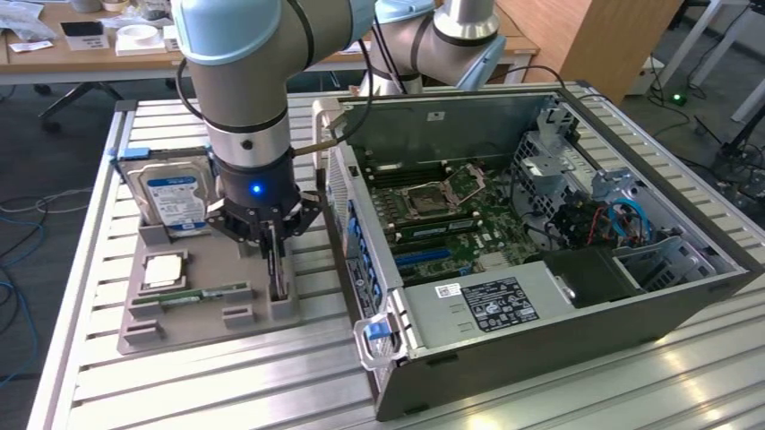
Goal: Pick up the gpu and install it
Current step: 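Pick up the gpu and move the gpu toward the slot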
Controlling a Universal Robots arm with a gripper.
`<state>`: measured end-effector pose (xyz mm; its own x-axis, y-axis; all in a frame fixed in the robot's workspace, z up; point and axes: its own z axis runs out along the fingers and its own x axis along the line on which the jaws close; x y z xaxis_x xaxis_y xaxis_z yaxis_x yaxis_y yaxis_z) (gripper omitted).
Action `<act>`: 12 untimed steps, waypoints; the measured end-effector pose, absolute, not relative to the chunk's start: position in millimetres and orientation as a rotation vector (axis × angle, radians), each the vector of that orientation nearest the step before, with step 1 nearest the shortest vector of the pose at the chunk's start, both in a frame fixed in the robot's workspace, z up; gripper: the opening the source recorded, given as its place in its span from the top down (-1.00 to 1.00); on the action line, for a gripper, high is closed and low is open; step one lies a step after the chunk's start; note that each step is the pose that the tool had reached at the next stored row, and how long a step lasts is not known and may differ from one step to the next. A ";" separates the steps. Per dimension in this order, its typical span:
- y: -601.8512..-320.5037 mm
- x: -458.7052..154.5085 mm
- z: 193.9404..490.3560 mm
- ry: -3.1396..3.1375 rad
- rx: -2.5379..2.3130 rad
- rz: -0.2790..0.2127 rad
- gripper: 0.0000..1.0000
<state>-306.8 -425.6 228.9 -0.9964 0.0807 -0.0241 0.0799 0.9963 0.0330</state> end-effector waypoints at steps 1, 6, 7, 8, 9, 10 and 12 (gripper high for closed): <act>-425.6 -306.8 228.9 3.113 0.125 0.050 0.47; -425.6 -306.8 228.9 3.113 0.125 0.050 0.47; -425.6 -306.8 228.9 3.113 0.125 0.050 0.47; -425.6 -306.8 228.9 3.113 0.125 0.050 0.47; -425.6 -306.8 228.9 3.113 0.125 0.050 0.47; -425.6 -306.8 228.9 3.113 0.125 0.050 0.47; -425.6 -306.8 228.9 3.113 0.125 0.050 0.47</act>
<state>-306.8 -425.6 228.9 -0.9964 0.0807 -0.0242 0.0799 0.9963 0.0329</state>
